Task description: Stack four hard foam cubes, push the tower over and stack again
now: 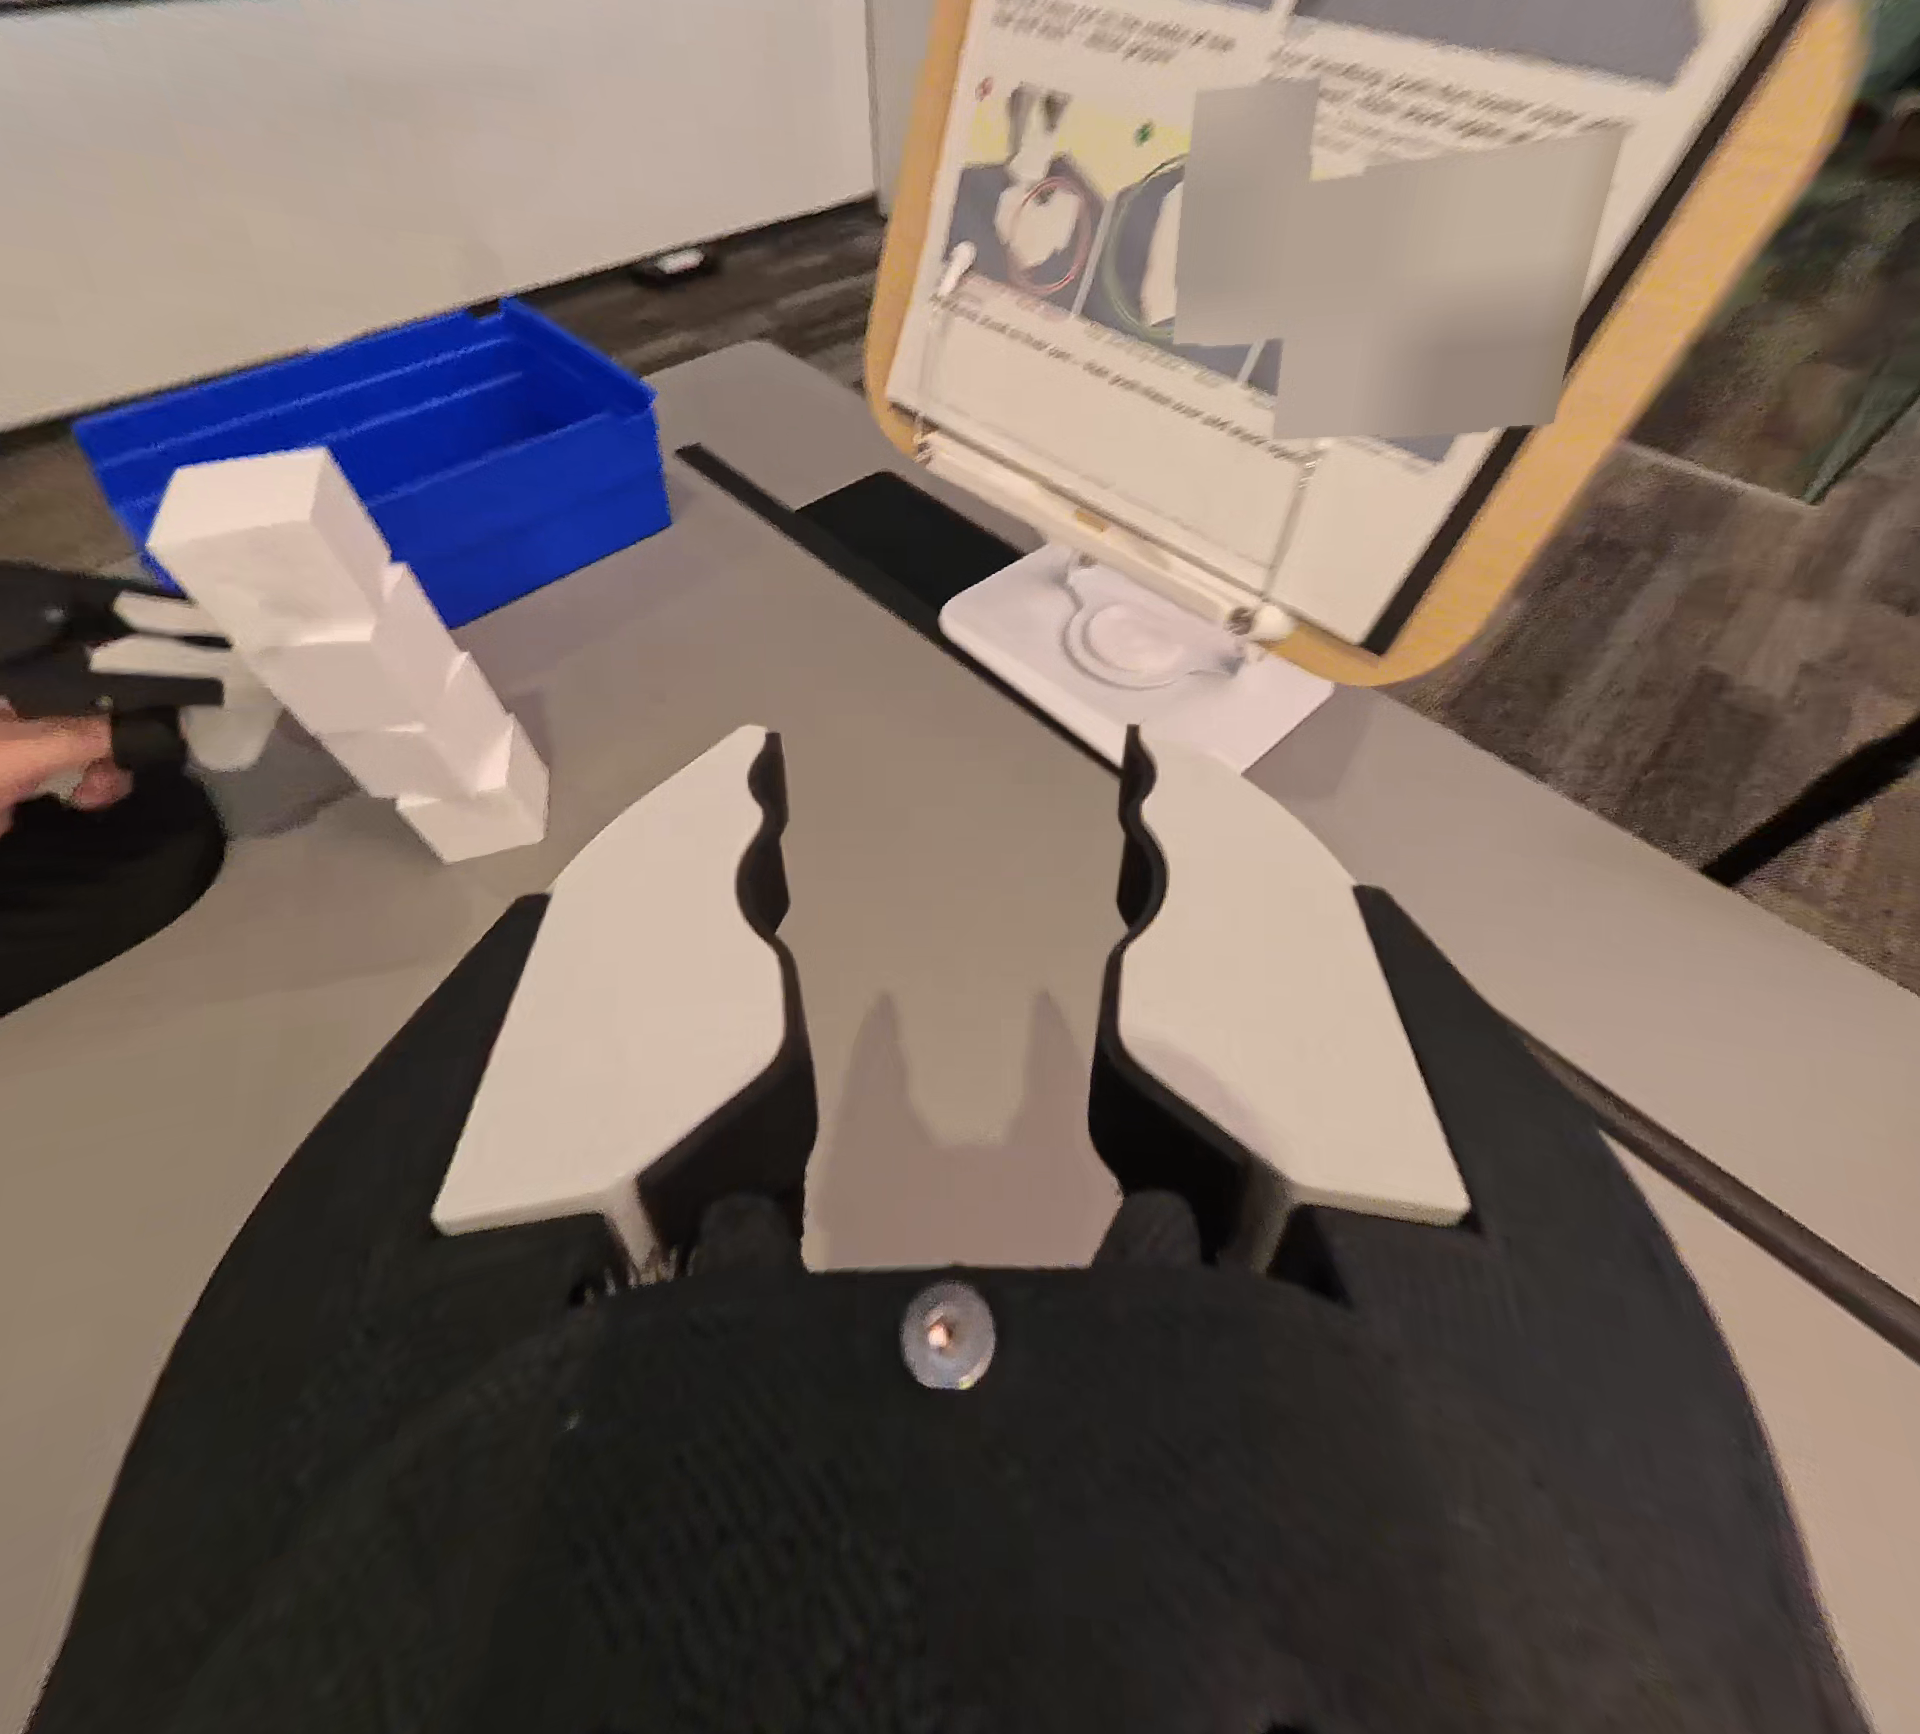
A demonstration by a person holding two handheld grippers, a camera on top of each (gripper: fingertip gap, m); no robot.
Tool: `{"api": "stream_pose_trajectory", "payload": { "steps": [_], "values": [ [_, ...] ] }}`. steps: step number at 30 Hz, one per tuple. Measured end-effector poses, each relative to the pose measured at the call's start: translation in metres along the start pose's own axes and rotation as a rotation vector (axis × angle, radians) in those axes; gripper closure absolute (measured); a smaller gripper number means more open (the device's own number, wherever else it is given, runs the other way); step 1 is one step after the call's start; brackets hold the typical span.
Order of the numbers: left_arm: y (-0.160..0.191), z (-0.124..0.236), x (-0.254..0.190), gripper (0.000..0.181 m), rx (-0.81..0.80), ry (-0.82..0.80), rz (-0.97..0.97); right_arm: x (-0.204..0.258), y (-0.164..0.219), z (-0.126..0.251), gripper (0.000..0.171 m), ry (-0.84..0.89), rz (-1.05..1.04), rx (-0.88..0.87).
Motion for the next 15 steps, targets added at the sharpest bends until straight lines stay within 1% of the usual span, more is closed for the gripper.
{"api": "stream_pose_trajectory", "payload": {
  "steps": [3, 6, 8, 10, 12, 15],
  "values": [
    [0.001, -0.016, -0.002, 0.181, -0.012, -0.021, -0.004, -0.009, -0.008, 0.017, 0.111, 0.036, 0.004, -0.045],
    [-0.010, -0.028, -0.026, 0.181, -0.065, 0.000, -0.197, -0.012, -0.014, 0.028, 0.111, 0.038, -0.009, -0.076],
    [-0.021, -0.037, -0.052, 0.181, -0.090, 0.081, -0.289, -0.015, -0.016, 0.033, 0.112, 0.048, -0.018, -0.089],
    [-0.033, -0.048, -0.078, 0.181, -0.064, 0.169, -0.315, -0.018, -0.016, 0.038, 0.112, 0.066, -0.019, -0.089],
    [-0.048, -0.055, -0.096, 0.181, -0.083, 0.218, -0.334, -0.022, -0.015, 0.042, 0.112, 0.087, -0.023, -0.091],
    [-0.075, -0.055, -0.104, 0.181, -0.135, 0.251, -0.312, -0.030, -0.013, 0.049, 0.112, 0.120, -0.027, -0.080]
  ]
}}
Point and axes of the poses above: each gripper's, where its closed fingertips meet, z back along the fingers, y out of its underside, x = y × z across the jaws, the point moved 9 cm from there along z, back along the fingers, and after that the axes turned 13 degrees about -x, right-handed, at the moved point
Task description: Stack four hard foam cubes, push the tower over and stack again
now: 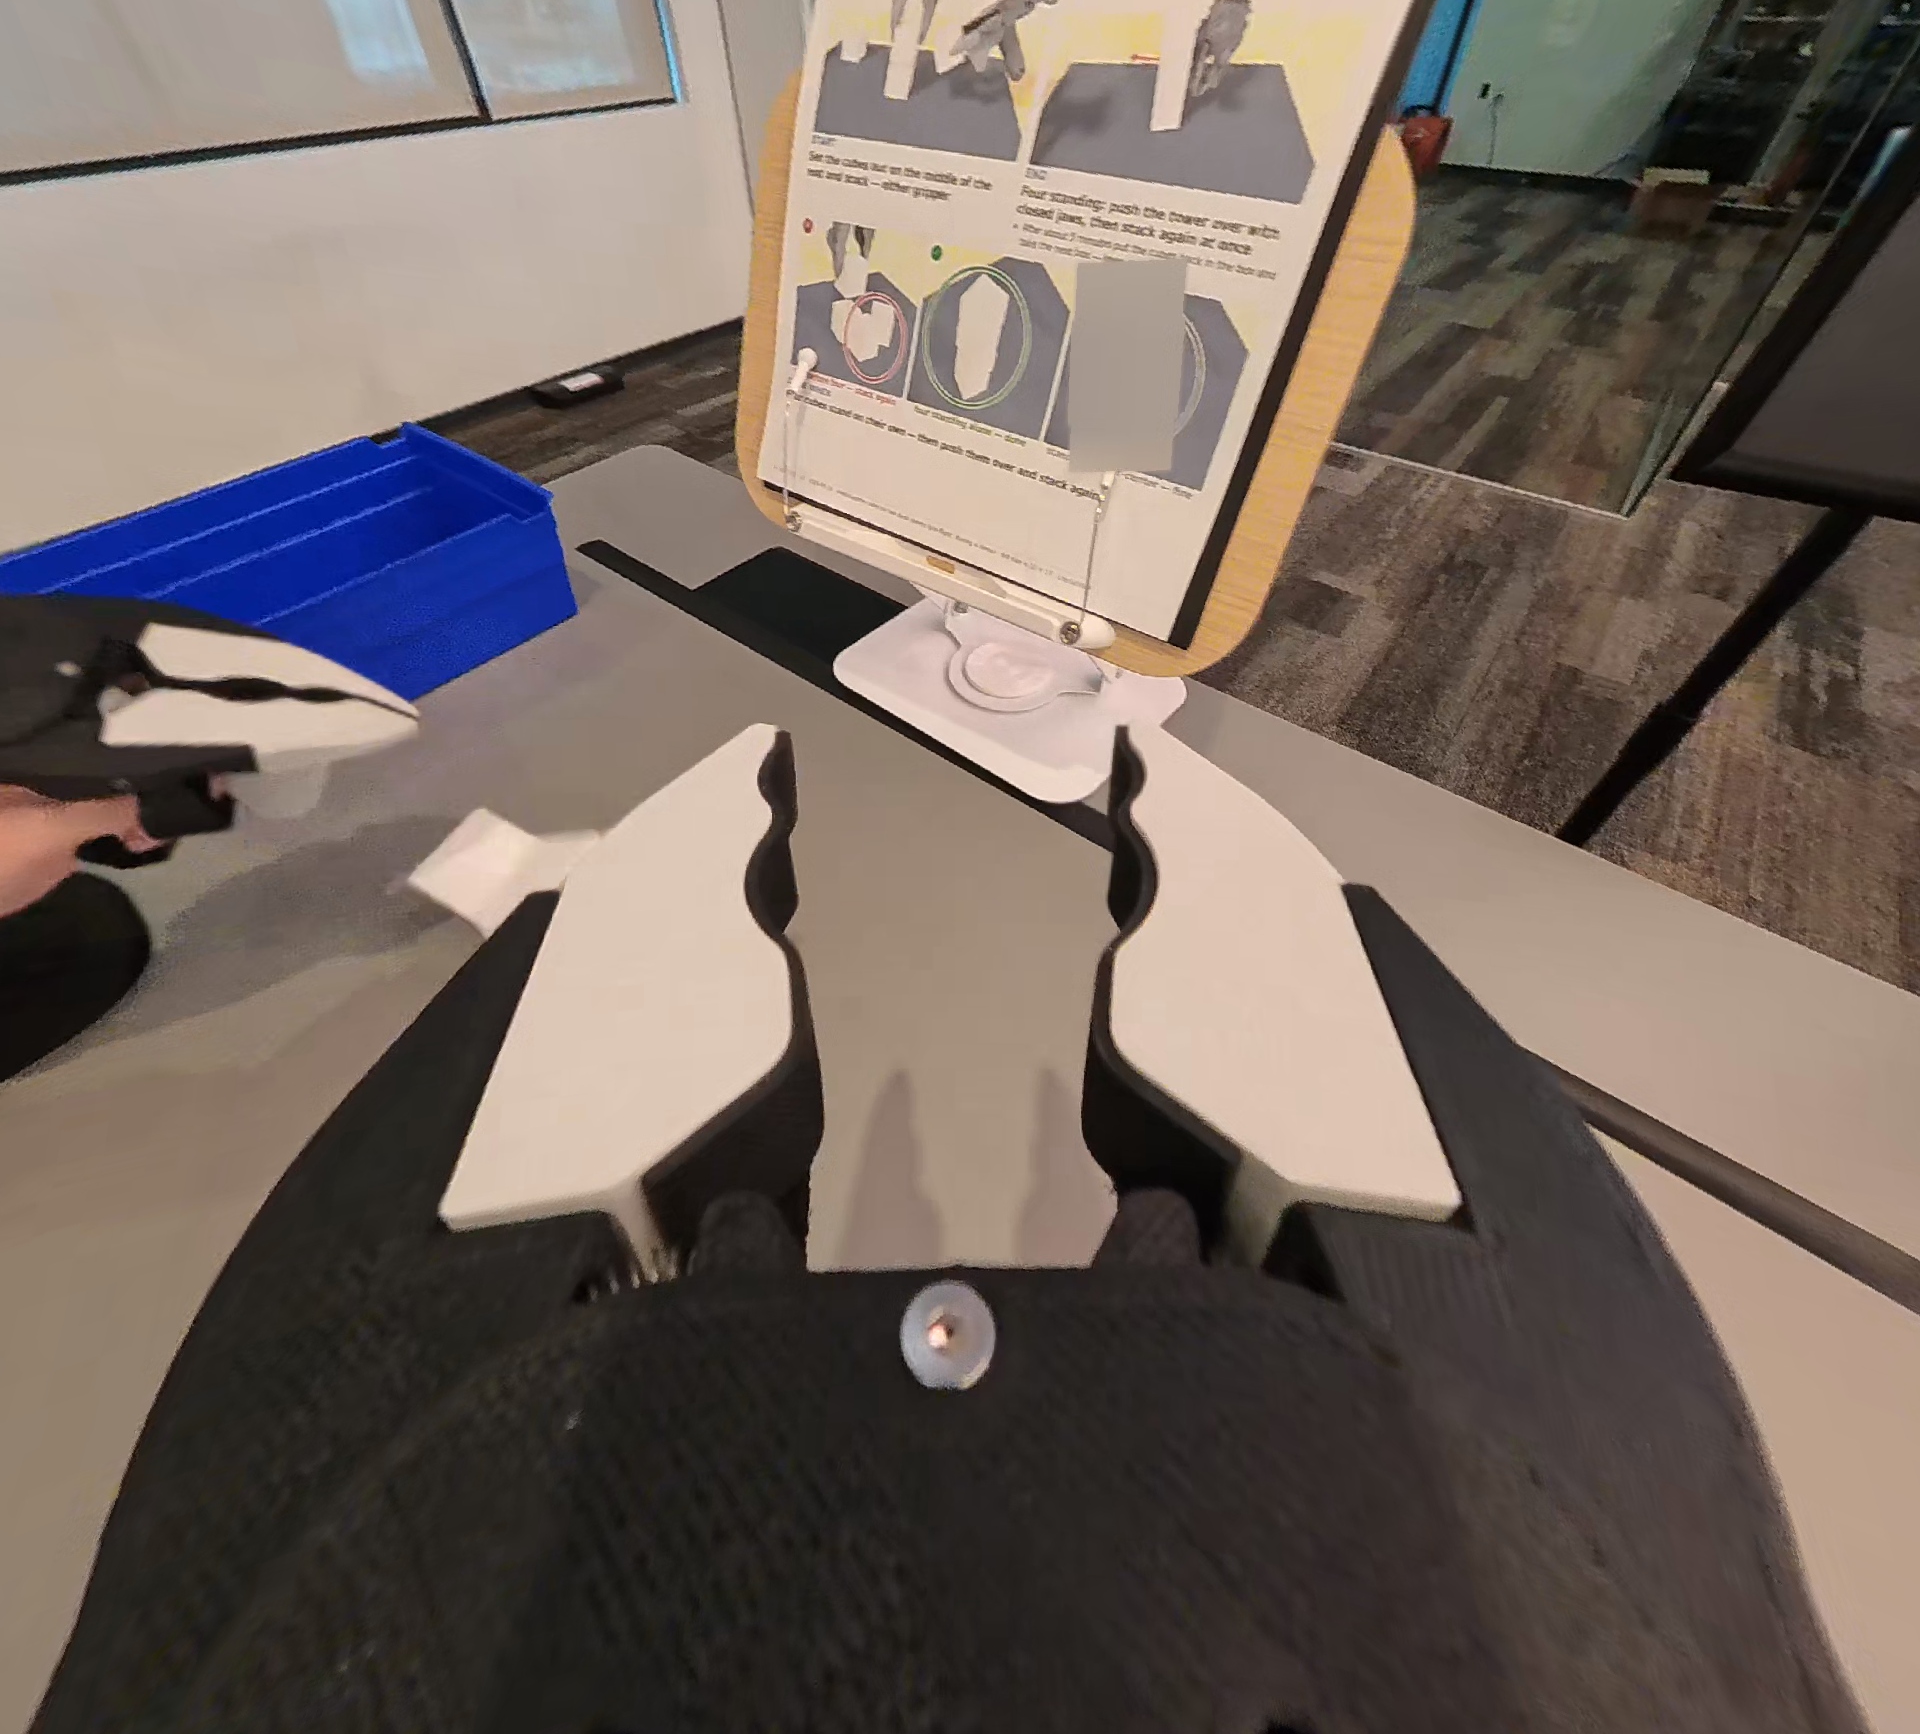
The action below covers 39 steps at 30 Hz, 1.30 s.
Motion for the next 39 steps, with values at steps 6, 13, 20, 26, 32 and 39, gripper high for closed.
{"api": "stream_pose_trajectory", "payload": {
  "steps": [6, 13, 20, 26, 32, 39],
  "values": [
    [-0.049, 0.005, 0.027, 0.125, -0.153, 0.074, 0.026, -0.022, 0.001, 0.013, 0.112, 0.057, -0.026, -0.022],
    [-0.016, 0.002, 0.034, 0.084, 0.148, 0.358, -0.070, -0.045, 0.022, 0.015, 0.110, 0.025, -0.027, 0.033],
    [0.040, -0.003, 0.040, 0.085, 0.308, 0.364, -0.199, -0.070, 0.057, 0.002, 0.110, 0.011, -0.064, 0.092],
    [0.062, -0.021, 0.026, 0.100, 0.219, 0.503, -0.073, -0.083, 0.081, -0.006, 0.110, -0.004, -0.123, 0.110],
    [0.075, -0.026, 0.019, 0.105, 0.241, 0.540, -0.095, -0.089, 0.089, -0.007, 0.109, -0.012, -0.139, 0.124],
    [0.087, -0.036, 0.019, 0.104, 0.273, 0.457, -0.172, -0.094, 0.095, -0.008, 0.109, -0.019, -0.153, 0.135]
  ]
}}
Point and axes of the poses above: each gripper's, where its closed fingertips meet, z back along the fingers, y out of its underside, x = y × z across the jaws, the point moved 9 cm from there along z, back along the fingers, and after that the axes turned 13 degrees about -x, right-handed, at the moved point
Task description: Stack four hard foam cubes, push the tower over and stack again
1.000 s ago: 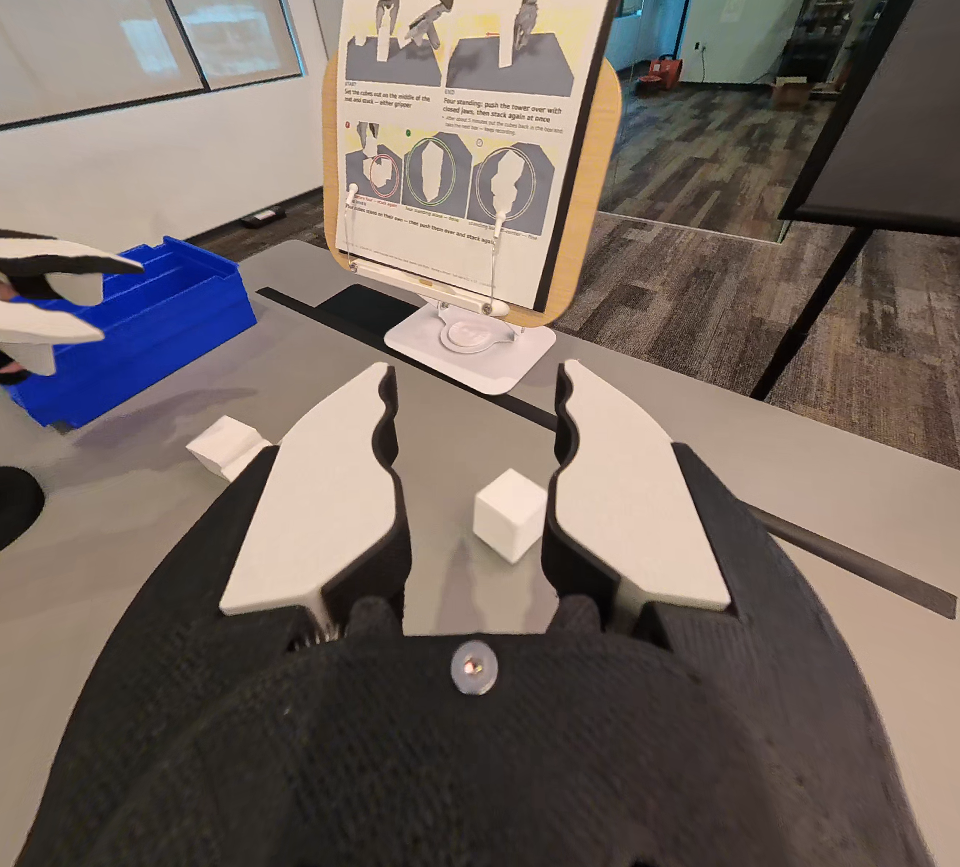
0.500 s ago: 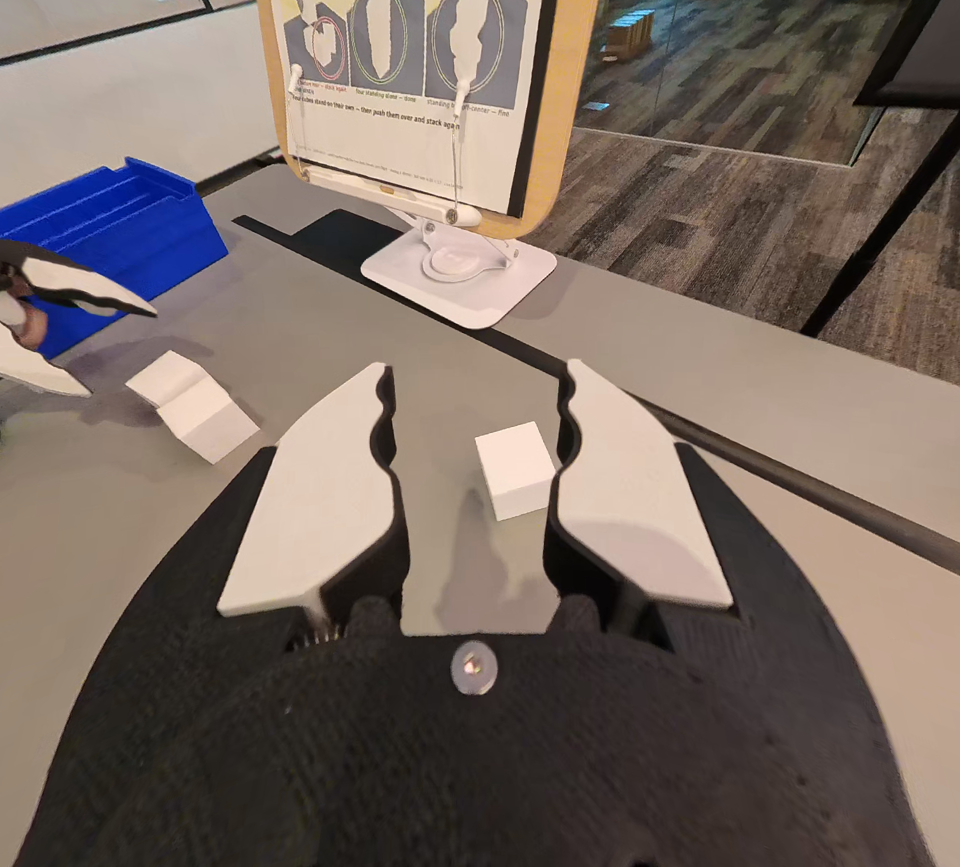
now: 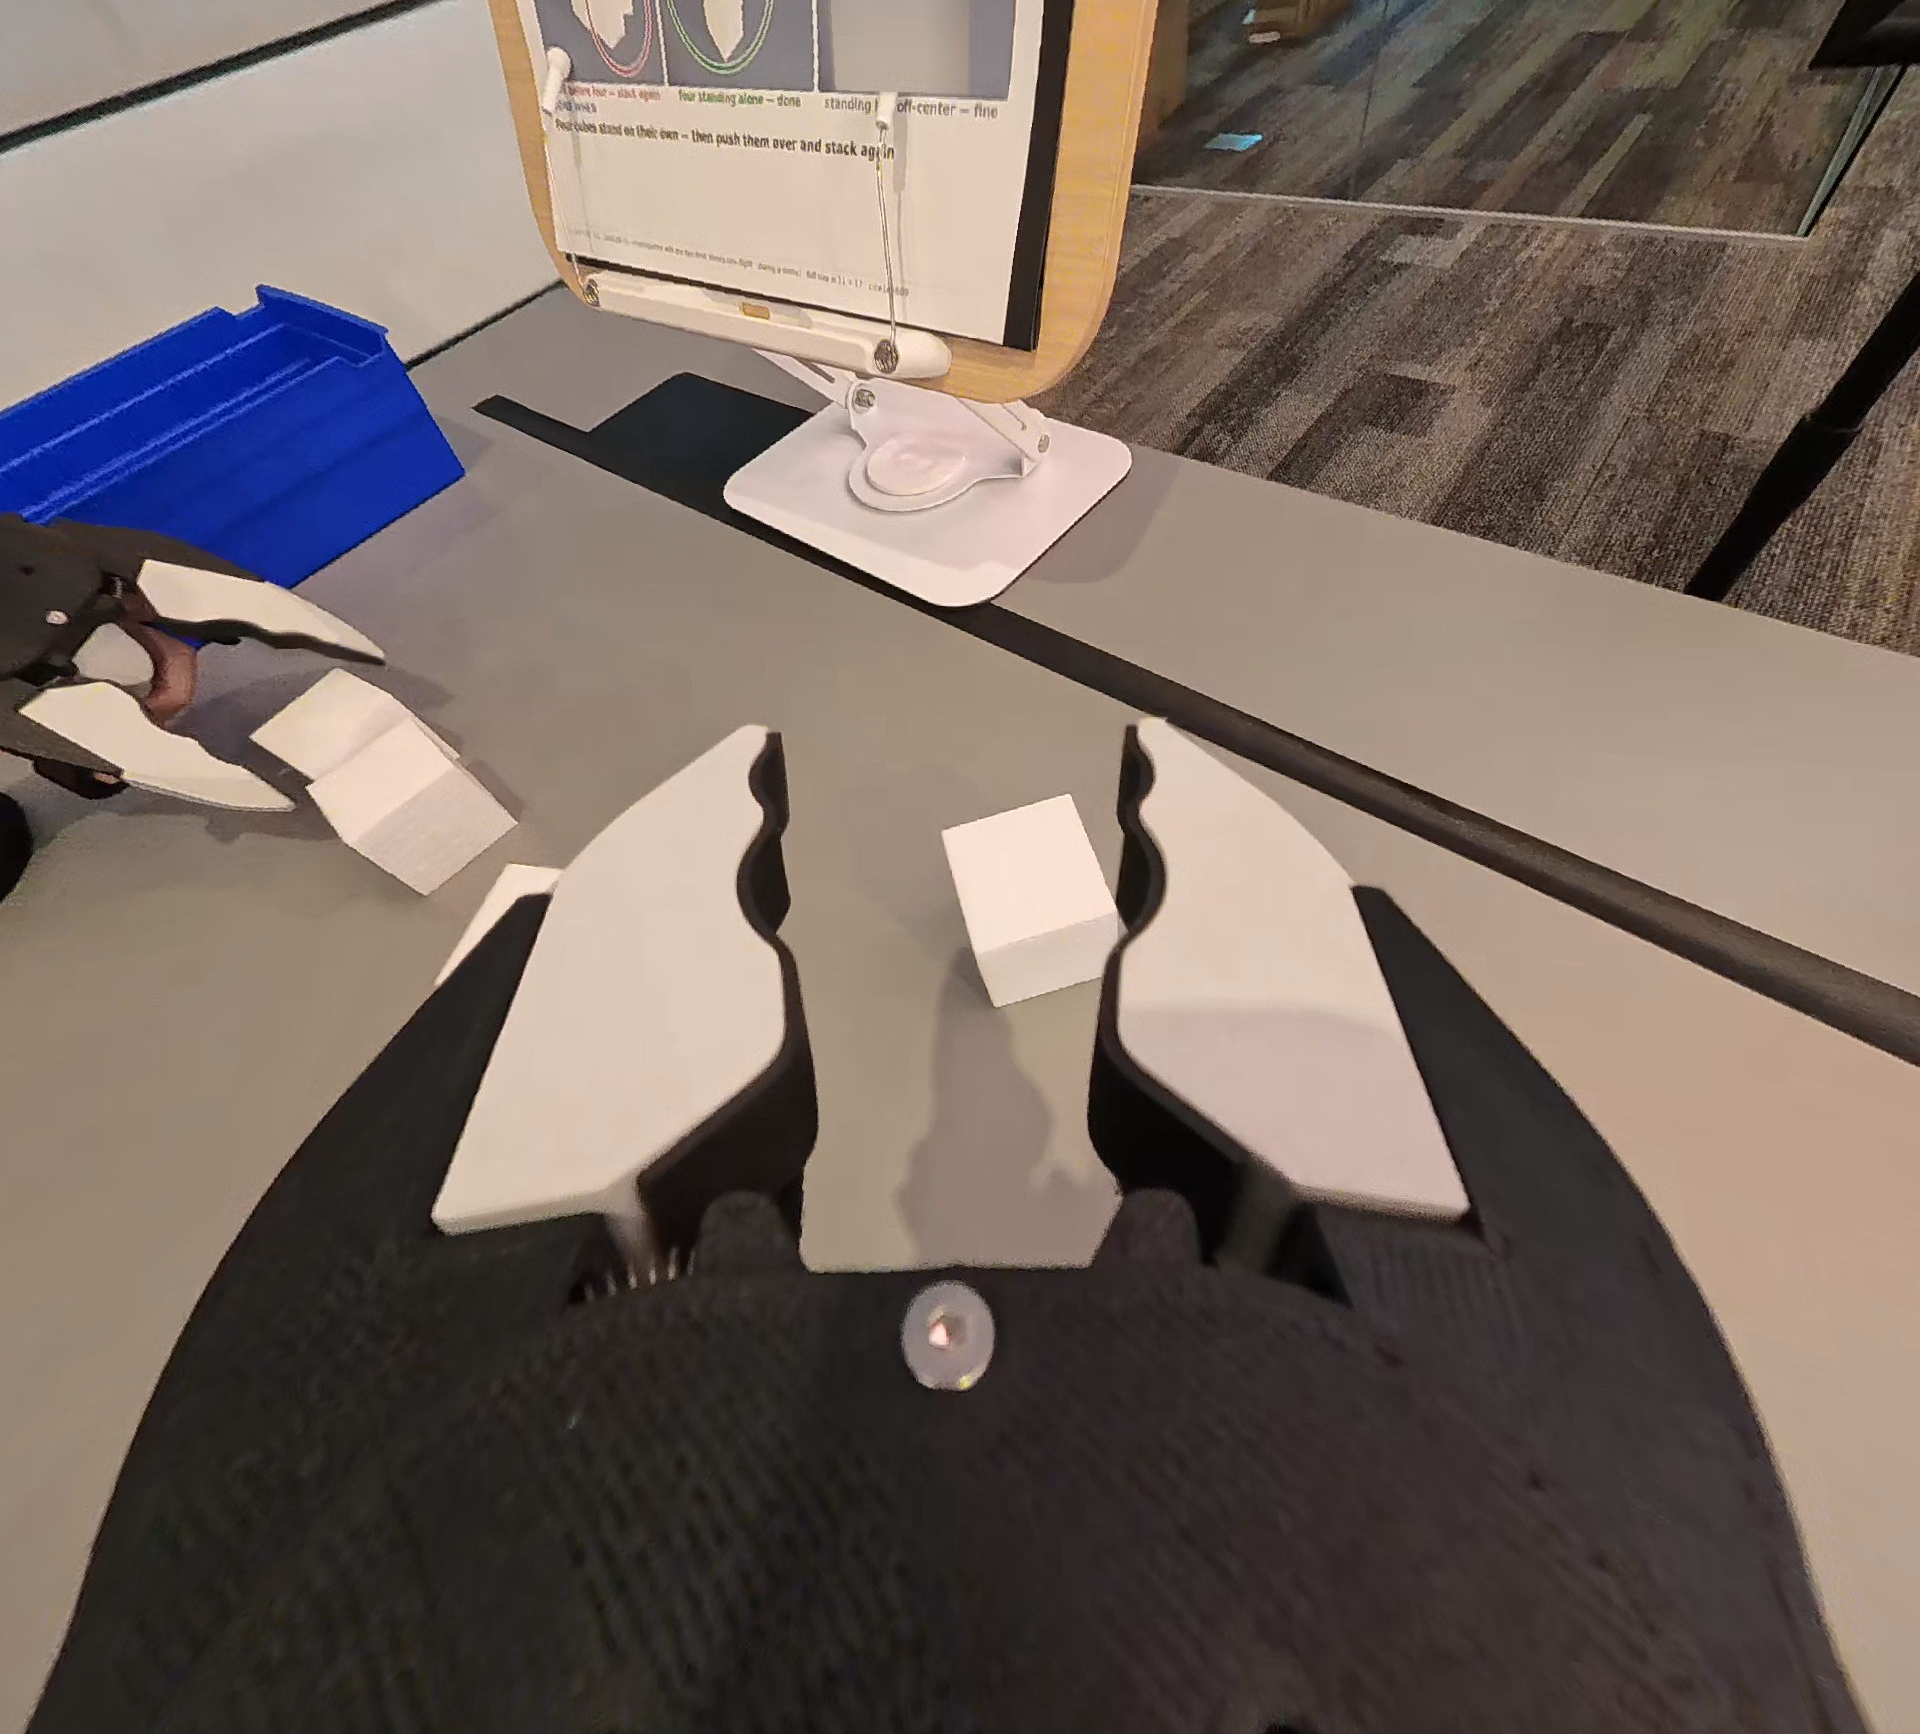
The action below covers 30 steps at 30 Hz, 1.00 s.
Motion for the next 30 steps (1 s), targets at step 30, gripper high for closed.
{"api": "stream_pose_trajectory", "payload": {
  "steps": [30],
  "values": [
    [-0.066, -0.021, 0.002, 0.116, -0.082, 0.219, -0.074, -0.007, 0.048, -0.036, 0.095, -0.088, 0.079, 0.079]
  ]
}}
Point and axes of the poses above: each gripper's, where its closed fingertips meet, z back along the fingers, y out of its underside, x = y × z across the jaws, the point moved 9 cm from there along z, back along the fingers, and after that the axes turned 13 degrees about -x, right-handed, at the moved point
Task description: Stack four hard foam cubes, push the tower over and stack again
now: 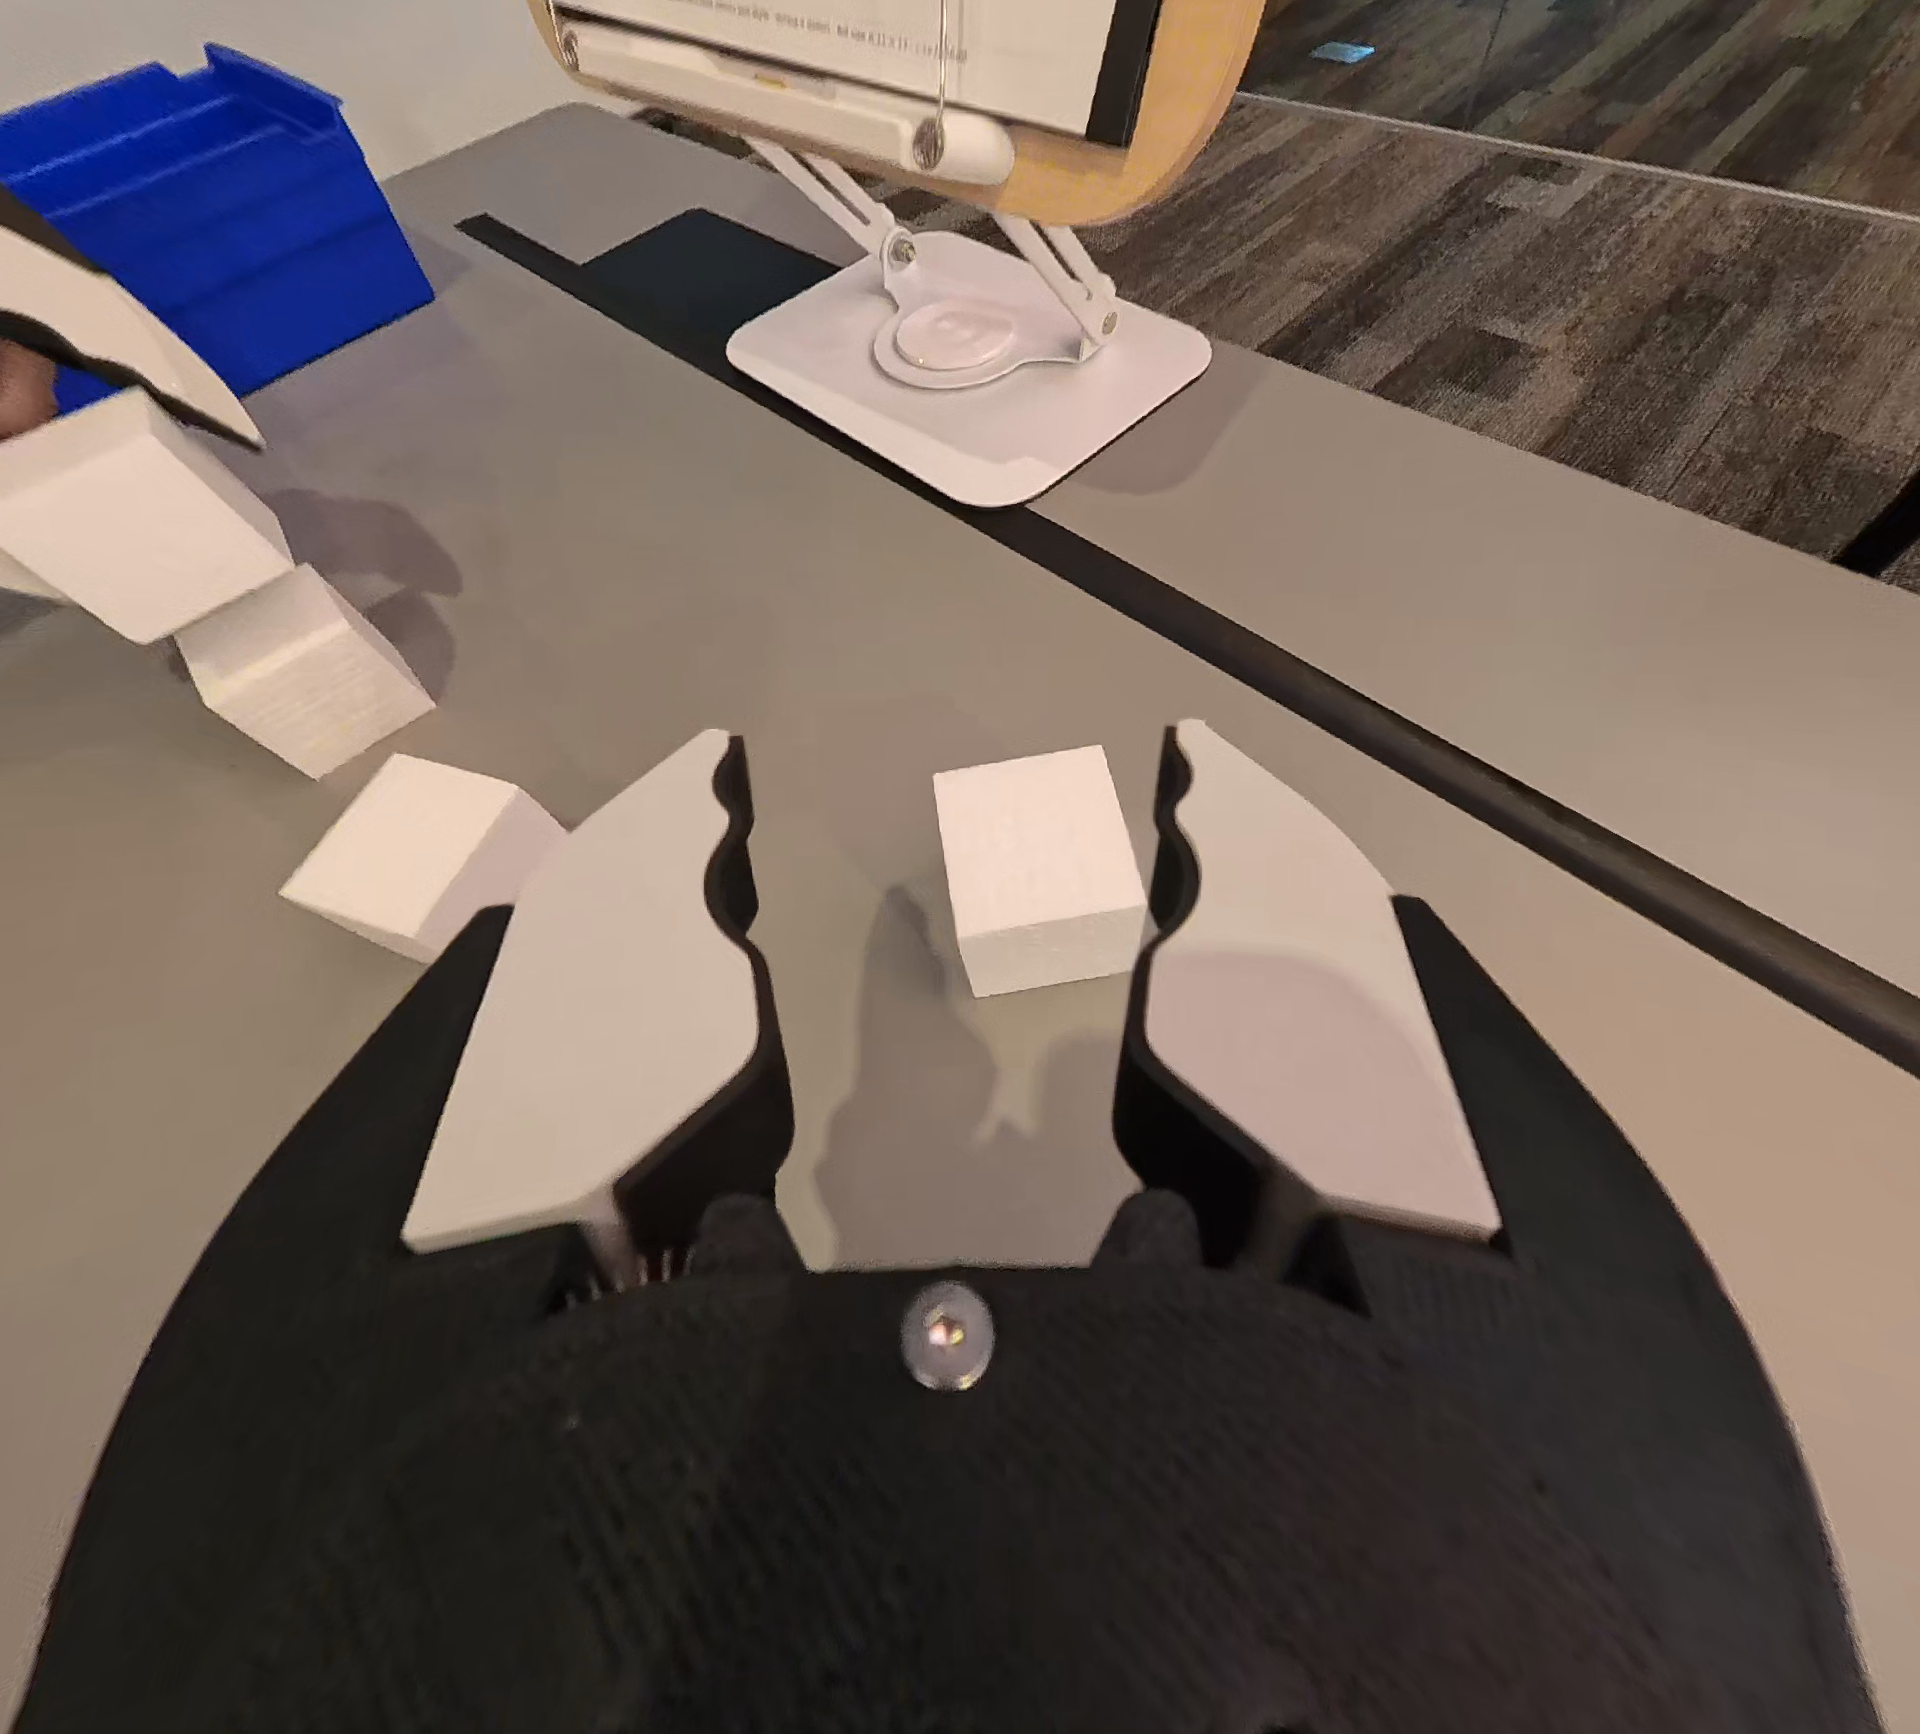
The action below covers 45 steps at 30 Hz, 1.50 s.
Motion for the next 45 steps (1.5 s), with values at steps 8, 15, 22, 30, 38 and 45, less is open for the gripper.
{"api": "stream_pose_trajectory", "payload": {
  "steps": [8, 15, 22, 30, 38, 45],
  "values": [
    [0.008, -0.011, -0.002, 0.116, 0.067, 0.013, 0.016, -0.006, 0.029, -0.003, 0.093, -0.070, -0.026, 0.023],
    [0.009, -0.011, 0.000, 0.091, 0.056, -0.020, 0.040, -0.006, 0.036, -0.002, 0.085, -0.086, -0.033, 0.007],
    [-0.002, 0.004, -0.001, 0.088, 0.015, -0.047, 0.047, -0.013, 0.048, -0.011, 0.085, 0.039, 0.046, 0.025],
    [-0.027, 0.041, 0.000, 0.092, -0.069, -0.126, 0.024, -0.015, 0.063, -0.021, 0.094, 0.030, 0.020, 0.091],
    [-0.045, 0.092, 0.007, 0.098, -0.166, -0.267, 0.023, 0.003, 0.019, -0.021, 0.118, -0.011, -0.008, -0.039],
    [-0.055, 0.136, 0.005, 0.103, -0.237, -0.354, -0.006, 0.128, -0.067, -0.057, 0.118, -0.447, -0.074, -0.199]
  ]
}}
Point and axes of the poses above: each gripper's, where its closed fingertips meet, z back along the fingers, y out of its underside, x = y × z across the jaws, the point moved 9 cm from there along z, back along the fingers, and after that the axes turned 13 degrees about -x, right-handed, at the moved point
